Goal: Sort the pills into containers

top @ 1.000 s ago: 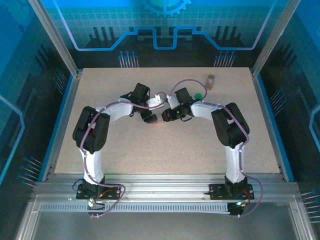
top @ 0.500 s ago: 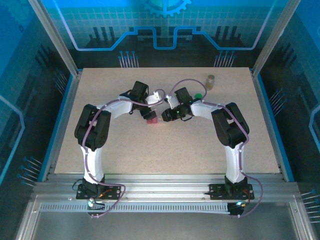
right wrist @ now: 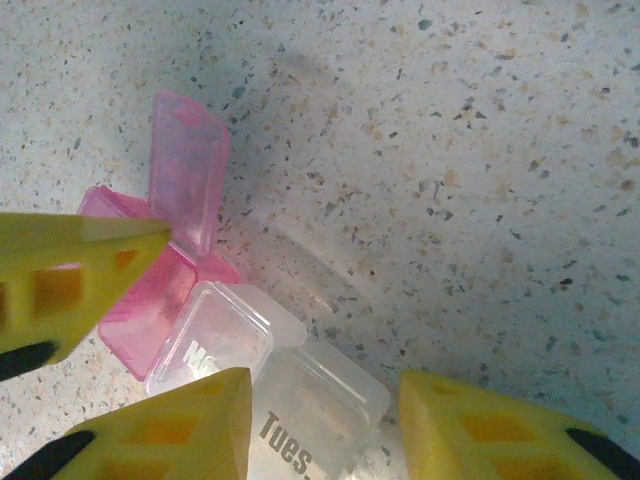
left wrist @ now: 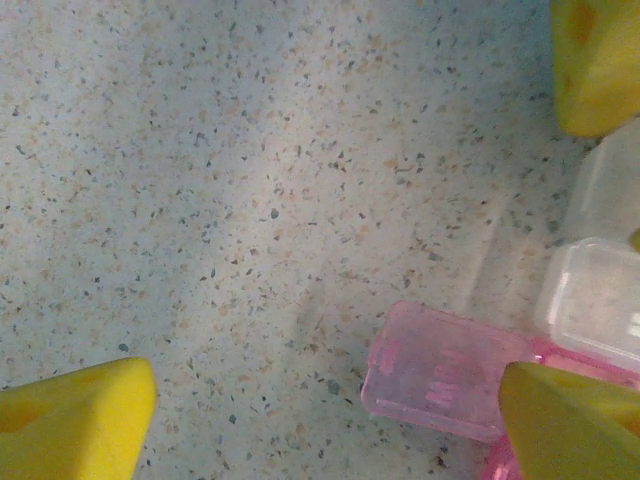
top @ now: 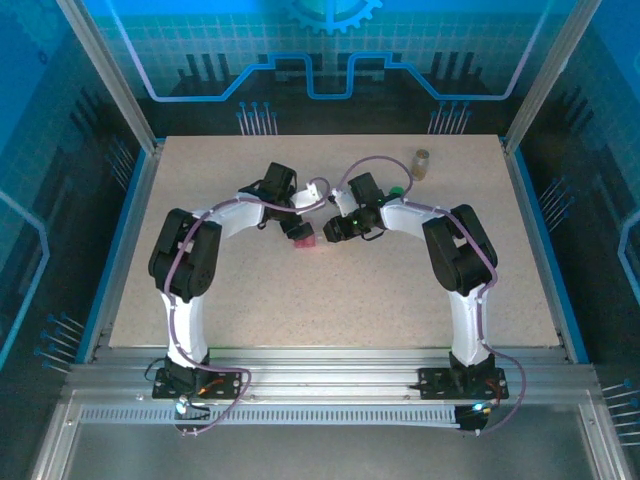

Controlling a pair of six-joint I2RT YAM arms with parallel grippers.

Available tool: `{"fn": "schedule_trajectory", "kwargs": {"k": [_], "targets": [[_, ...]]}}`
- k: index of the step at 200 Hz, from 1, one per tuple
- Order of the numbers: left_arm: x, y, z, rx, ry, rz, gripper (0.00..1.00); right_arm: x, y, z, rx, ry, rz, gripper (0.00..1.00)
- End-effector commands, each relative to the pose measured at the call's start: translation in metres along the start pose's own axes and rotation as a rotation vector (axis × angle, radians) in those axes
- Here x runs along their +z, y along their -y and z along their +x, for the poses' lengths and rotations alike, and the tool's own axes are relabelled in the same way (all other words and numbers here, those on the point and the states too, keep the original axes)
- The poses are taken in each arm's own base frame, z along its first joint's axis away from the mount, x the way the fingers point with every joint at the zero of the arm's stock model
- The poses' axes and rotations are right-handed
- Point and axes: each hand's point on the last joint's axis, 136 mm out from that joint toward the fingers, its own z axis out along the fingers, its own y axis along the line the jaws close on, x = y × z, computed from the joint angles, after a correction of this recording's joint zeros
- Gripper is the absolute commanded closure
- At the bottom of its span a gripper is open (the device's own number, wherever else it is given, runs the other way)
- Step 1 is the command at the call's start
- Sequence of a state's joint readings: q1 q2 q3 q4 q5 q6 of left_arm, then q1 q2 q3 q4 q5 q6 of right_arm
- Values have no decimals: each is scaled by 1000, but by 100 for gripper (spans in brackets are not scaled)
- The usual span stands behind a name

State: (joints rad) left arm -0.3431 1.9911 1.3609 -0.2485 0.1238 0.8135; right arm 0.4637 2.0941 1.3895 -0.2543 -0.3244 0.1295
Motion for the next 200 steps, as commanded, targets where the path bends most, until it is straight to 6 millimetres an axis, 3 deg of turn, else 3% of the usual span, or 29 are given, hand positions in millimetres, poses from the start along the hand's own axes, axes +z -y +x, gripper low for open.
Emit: {"fn": "schedule_trajectory", "kwargs": {"k": [1, 45, 52, 89, 115, 145, 178, 200], "targets": [[-43, -8, -40, -37, 149, -24, 10, 4, 25, 38, 52, -133, 111, 57], [-107, -18, -74, -147, 345, -138, 7, -20, 16, 5, 56, -53, 129, 56], [-117, -19, -77, -175, 377, -160, 1, -26, 15, 0, 54, -40, 137, 55], [-176, -22, -81, -409, 563, -273, 1, -65, 8, -32, 36, 71, 182, 51], [-220, -22, -61, -699, 595, -332, 1, -103, -7, -51, 20, 146, 196, 48], [-252, 6, -38, -839, 658, -293, 1, -157, -11, -63, 0, 260, 288, 41], [-265, 23, 8, -1060, 741, -320, 1, -206, 17, -59, -18, 320, 504, 33], [-264, 35, 28, -1141, 737, -320, 1, -216, 56, -51, 15, 276, 599, 26]]}}
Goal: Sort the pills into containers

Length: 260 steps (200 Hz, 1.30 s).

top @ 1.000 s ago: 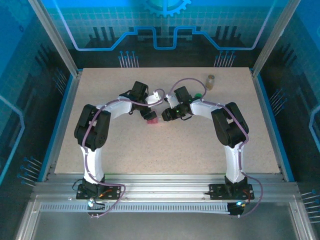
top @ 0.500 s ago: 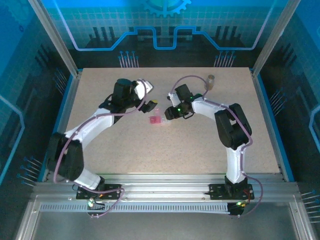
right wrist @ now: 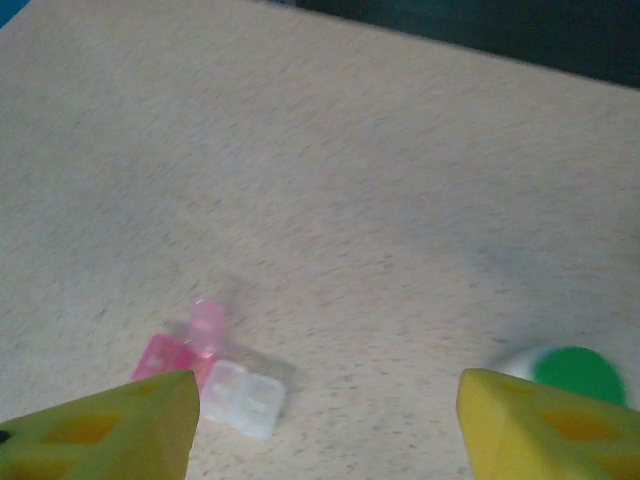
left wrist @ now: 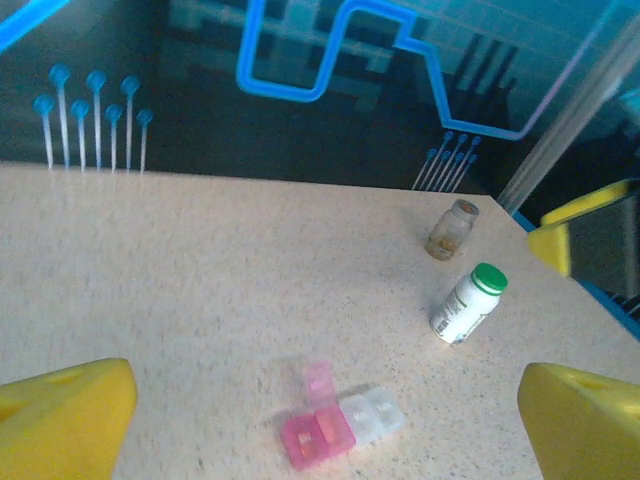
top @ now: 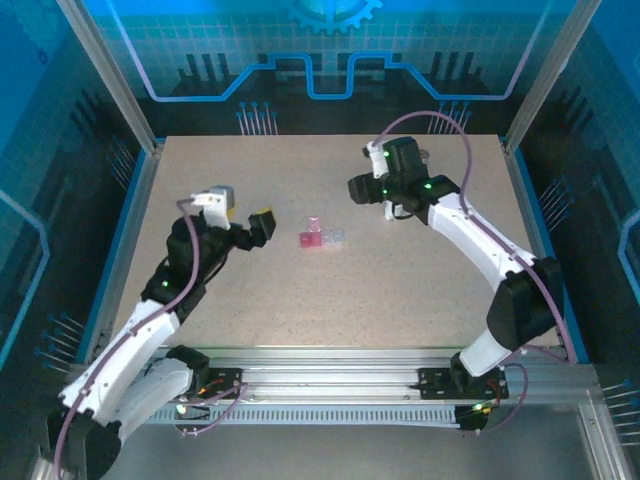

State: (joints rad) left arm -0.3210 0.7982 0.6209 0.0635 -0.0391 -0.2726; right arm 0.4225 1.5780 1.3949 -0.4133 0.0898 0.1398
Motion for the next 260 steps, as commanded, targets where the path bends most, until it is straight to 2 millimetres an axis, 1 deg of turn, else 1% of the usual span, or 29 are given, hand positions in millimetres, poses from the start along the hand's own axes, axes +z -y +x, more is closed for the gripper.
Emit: {"fn": "schedule_trajectory", "kwargs": {"k": [1, 12, 26, 50, 60, 71, 92, 119, 157, 188, 214, 235, 260], "targets": [[-9, -20, 20, -177, -14, -80, 1, 10, 59, 32, -6, -124, 191, 26], [-14, -24, 27, -192, -22, -88, 1, 16, 74, 38, 18, -167, 208, 25], [-16, -27, 37, -210, -30, -90, 1, 24, 86, 43, 23, -200, 235, 24], [-14, -32, 55, -223, -65, -96, 1, 43, 97, 54, 14, -259, 270, 23], [-13, -34, 63, -230, -81, -102, 1, 48, 105, 60, 12, -294, 304, 22], [-13, -35, 68, -240, -92, -105, 1, 53, 109, 64, 13, -317, 324, 22], [-12, -37, 75, -241, -99, -104, 1, 63, 110, 66, 21, -317, 331, 21], [-10, -37, 76, -235, -101, -102, 1, 76, 112, 69, 25, -348, 327, 20], [-9, -37, 80, -237, -103, -92, 1, 98, 105, 85, 38, -448, 270, 19], [-10, -36, 83, -239, -112, -87, 1, 106, 110, 97, 47, -494, 283, 20], [-10, -35, 84, -245, -114, -80, 1, 112, 111, 107, 59, -532, 267, 24], [-10, -35, 84, -247, -113, -80, 1, 114, 111, 111, 52, -544, 265, 28], [-9, -37, 85, -246, -116, -87, 1, 113, 107, 107, 41, -530, 231, 38]]}}
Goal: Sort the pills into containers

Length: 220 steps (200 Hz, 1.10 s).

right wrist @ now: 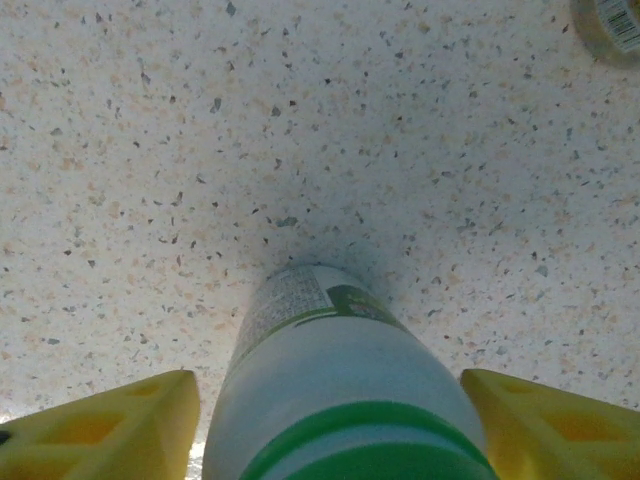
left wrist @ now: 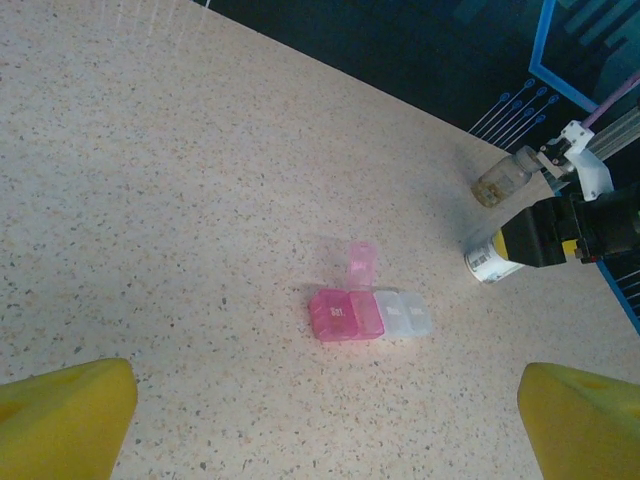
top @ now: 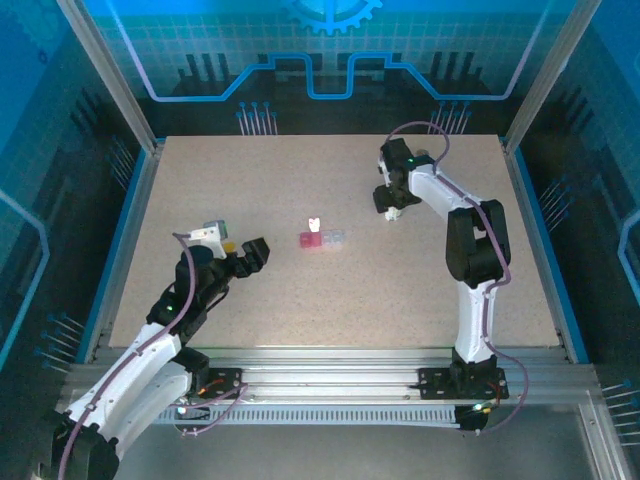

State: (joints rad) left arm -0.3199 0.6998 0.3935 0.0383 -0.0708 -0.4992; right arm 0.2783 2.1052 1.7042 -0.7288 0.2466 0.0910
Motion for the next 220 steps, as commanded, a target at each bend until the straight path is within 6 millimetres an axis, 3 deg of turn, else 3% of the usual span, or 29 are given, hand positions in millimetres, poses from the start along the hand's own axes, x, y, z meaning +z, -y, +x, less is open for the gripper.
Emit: {"fn": "schedule_trajectory", "kwargs": {"k": [1, 40, 66, 92, 115, 129, 141, 166, 203, 220], "targets": [[1, 0, 2, -15, 4, 14, 1, -4, 0, -3, -4, -2, -34, 39], [4, 2, 4, -13, -4, 26, 1, -22, -11, -11, -94, 44, -120, 51], [10, 17, 5, 4, -21, 106, 1, -58, -27, -23, -220, 154, -230, 59], [18, 50, -1, 46, -20, 257, 1, -117, -62, -29, -464, 326, -417, 59], [22, 105, 0, 211, -43, 459, 1, -167, -83, -27, -693, 471, -492, 62], [15, 148, 19, 423, -95, 664, 1, -198, -98, -19, -840, 541, -571, 63], [7, 169, 41, 602, -139, 830, 1, -227, -110, -7, -997, 606, -641, 63], [13, 179, 49, 765, -110, 916, 1, -263, -128, 22, -1353, 756, -619, 66], [11, 186, 48, 940, -52, 977, 1, -314, -141, 49, -1537, 908, -653, 65], [16, 187, 47, 966, -80, 974, 1, -328, -153, 67, -1627, 935, -659, 66]]}}
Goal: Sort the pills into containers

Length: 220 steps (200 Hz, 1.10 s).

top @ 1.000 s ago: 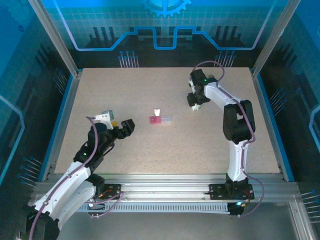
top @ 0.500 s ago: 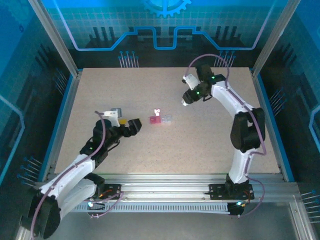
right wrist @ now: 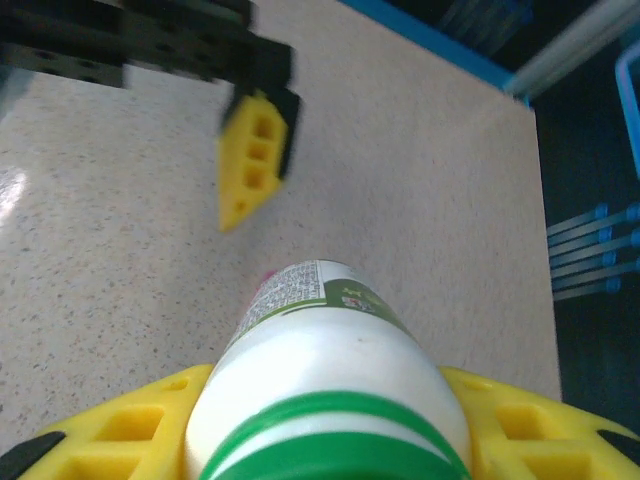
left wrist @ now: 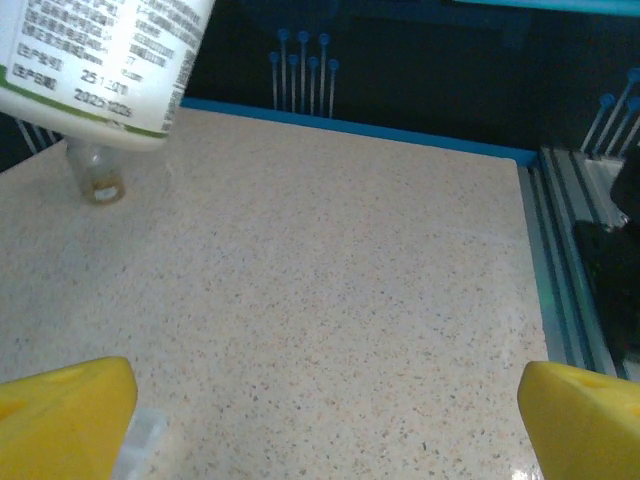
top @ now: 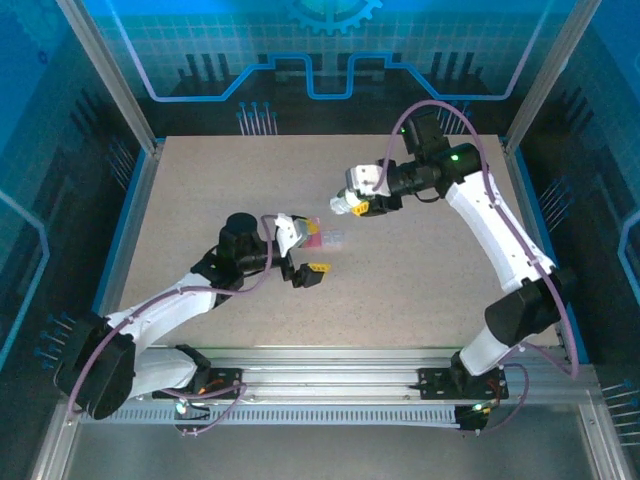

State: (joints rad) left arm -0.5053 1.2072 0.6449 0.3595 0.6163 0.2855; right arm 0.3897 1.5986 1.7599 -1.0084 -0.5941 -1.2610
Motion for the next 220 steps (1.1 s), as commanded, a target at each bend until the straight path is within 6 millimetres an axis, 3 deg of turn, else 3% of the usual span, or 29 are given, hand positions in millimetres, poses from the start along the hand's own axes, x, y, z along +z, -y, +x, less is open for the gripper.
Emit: {"fn": "schedule_trajectory", "kwargs": {"k": [1, 41, 78, 158, 220], "targets": [[3, 5, -17, 168, 10, 74, 1, -14, -31, -43, -218, 97, -66, 66], [2, 4, -27, 201, 12, 87, 1, 3, -69, -53, -361, -17, -147, 66], [-10, 15, -30, 174, 18, 202, 2, 7, -87, -56, -421, -30, -165, 67], [-15, 48, -41, 140, 31, 396, 9, 17, -90, -68, -484, 8, -140, 67], [-13, 58, -39, 130, 12, 446, 18, 21, -92, -75, -495, 35, -151, 67]]}}
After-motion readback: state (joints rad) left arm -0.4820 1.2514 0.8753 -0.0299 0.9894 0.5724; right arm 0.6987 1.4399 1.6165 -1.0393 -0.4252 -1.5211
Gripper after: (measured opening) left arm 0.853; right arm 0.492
